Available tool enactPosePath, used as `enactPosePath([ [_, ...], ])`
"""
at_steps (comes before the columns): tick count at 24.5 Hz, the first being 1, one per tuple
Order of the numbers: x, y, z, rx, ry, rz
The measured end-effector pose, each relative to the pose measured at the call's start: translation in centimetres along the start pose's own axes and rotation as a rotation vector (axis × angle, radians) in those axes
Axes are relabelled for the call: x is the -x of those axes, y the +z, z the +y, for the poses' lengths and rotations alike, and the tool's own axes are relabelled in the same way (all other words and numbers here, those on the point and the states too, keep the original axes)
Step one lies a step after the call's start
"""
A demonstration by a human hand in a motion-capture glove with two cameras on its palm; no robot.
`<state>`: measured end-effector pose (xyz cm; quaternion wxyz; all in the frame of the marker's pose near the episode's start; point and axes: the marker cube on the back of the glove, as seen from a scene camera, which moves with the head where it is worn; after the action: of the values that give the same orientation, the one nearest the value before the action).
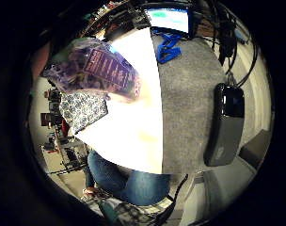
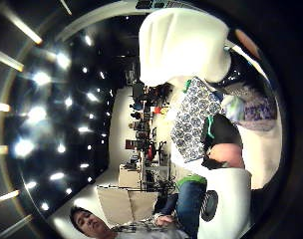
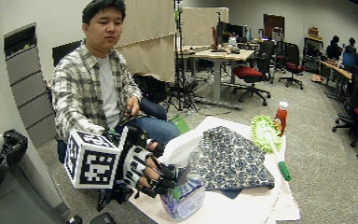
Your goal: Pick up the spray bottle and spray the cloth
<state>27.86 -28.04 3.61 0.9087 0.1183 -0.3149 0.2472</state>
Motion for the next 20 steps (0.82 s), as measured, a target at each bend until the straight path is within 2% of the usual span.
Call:
enactPosePath([
  [4, -0.8, 1.3, -1.4, -0.036, -0.001, -0.095],
  [10, -1.2, 2.2, -2.6, -0.101, -0.079, -0.199],
  [20, -0.3, 2.2, -2.7, -0.103, -0.107, -0.172],
])
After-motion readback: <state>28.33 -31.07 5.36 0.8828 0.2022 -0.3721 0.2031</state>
